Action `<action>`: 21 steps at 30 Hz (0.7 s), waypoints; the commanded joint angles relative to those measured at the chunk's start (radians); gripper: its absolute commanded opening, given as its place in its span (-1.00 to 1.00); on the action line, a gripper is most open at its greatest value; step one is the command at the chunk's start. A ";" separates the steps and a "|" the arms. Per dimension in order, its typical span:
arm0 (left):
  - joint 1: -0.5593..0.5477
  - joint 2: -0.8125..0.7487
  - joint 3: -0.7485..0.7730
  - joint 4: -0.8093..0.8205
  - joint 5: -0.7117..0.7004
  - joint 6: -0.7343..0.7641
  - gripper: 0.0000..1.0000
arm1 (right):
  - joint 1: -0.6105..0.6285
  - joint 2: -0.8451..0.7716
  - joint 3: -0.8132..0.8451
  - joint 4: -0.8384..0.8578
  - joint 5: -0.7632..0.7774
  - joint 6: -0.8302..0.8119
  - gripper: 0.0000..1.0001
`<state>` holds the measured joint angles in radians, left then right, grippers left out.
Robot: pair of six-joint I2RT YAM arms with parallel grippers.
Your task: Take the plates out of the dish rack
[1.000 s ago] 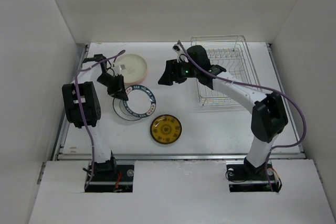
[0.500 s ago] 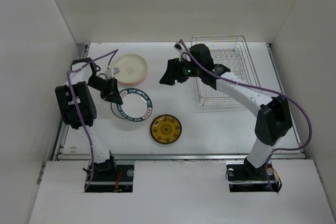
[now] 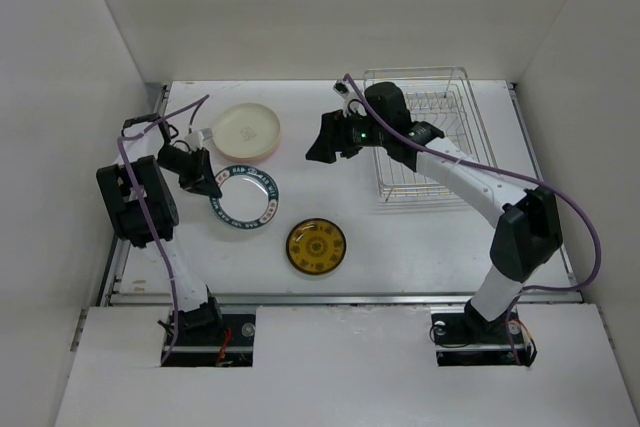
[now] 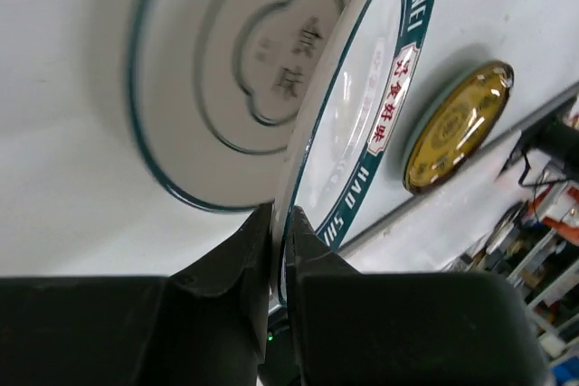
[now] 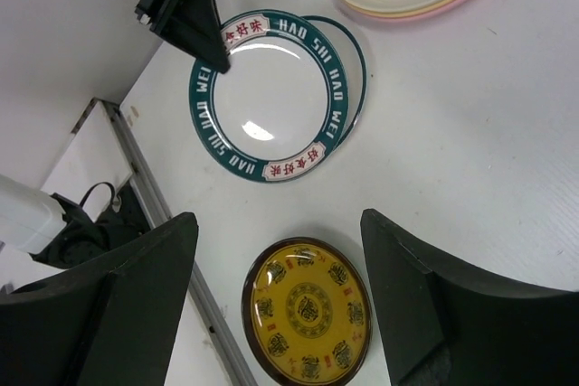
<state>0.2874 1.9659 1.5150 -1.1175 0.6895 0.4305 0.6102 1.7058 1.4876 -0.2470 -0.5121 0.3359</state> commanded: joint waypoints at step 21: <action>0.012 -0.061 0.017 0.061 -0.173 -0.072 0.50 | 0.003 -0.095 -0.007 -0.033 0.020 -0.017 0.57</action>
<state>0.2985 1.9724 1.4986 -1.0019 0.5247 0.3470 0.6102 1.6627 1.4761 -0.2657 -0.5095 0.3351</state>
